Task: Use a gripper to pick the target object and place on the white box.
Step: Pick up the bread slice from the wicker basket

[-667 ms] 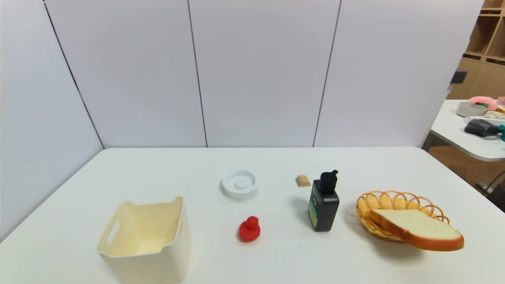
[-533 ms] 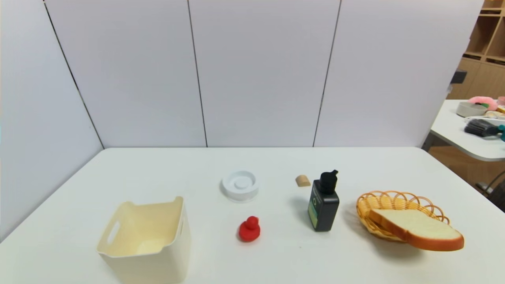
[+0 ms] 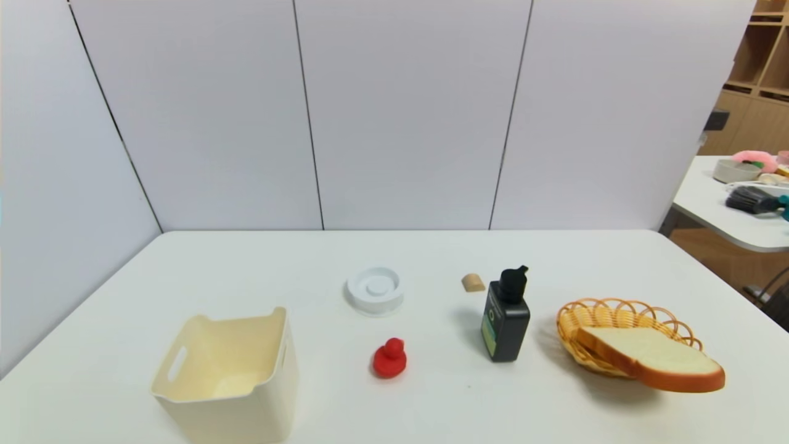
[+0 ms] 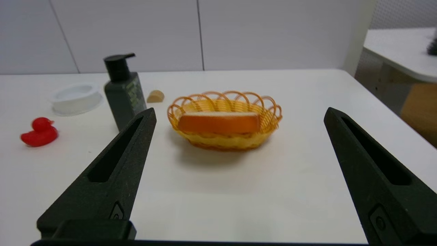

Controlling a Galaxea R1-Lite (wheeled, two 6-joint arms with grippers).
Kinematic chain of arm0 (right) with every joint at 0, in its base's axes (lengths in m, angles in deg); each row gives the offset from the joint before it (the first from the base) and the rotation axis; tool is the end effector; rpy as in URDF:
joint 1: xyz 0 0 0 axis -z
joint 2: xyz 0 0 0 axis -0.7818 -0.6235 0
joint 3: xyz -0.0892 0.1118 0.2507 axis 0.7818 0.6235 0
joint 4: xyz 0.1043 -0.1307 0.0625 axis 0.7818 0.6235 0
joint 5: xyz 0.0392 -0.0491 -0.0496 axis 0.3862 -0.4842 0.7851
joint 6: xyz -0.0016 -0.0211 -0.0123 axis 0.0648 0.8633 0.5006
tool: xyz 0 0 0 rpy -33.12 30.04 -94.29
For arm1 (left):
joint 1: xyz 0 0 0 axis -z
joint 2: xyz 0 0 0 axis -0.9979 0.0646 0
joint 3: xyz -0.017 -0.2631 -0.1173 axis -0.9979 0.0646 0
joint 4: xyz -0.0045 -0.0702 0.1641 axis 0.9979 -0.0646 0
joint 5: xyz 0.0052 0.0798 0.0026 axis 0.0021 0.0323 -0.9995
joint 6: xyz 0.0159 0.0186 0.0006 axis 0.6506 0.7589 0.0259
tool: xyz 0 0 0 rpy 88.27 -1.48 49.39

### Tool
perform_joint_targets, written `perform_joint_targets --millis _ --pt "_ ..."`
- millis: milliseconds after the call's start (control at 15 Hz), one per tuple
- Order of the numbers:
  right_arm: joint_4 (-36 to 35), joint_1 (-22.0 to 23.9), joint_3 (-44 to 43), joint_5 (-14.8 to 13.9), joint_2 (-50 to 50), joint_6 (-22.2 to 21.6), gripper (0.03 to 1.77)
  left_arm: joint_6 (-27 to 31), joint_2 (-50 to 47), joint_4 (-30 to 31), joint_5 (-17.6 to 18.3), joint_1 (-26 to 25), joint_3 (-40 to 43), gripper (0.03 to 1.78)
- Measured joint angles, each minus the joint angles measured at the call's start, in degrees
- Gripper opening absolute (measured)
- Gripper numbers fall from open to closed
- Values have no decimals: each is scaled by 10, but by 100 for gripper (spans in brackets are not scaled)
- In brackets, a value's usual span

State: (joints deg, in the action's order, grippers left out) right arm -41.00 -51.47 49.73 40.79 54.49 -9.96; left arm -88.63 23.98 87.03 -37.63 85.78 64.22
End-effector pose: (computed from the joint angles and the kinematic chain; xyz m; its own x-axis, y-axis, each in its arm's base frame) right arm -0.0221 0.0021 0.1189 0.9881 0.0829 0.1299 -0.0862 0.9961 0.0197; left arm -0.0223 0.0000 0.0767 0.9997 0.0219 0.0120 -0.0216 0.9994 -0.0259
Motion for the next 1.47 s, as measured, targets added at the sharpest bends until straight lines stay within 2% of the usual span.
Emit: perform_joint_targets --millis 133,267,600,800,1067,1133,1267,1467 --pt "-33 -14 -39 20 -57 34 170 0 0 0 0 0 0 169" --pt "-43 -26 -84 26 -120 84 170 0 0 0 0 0 0 169" --pt "-47 -57 -245 31 -252 248 170 0 0 0 0 0 0 169" --pt "-36 -53 -355 20 -318 319 170 0 0 0 0 0 0 169" --pt "-14 -37 -462 -26 -391 370 170 0 0 0 0 0 0 169" --pt "1 -38 -469 -28 -407 383 170 0 0 0 0 0 0 169" --pt "60 -41 -473 -12 -439 408 170 0 0 0 0 0 0 169" --pt "177 -43 -465 68 -459 483 170 0 0 0 0 0 0 169"
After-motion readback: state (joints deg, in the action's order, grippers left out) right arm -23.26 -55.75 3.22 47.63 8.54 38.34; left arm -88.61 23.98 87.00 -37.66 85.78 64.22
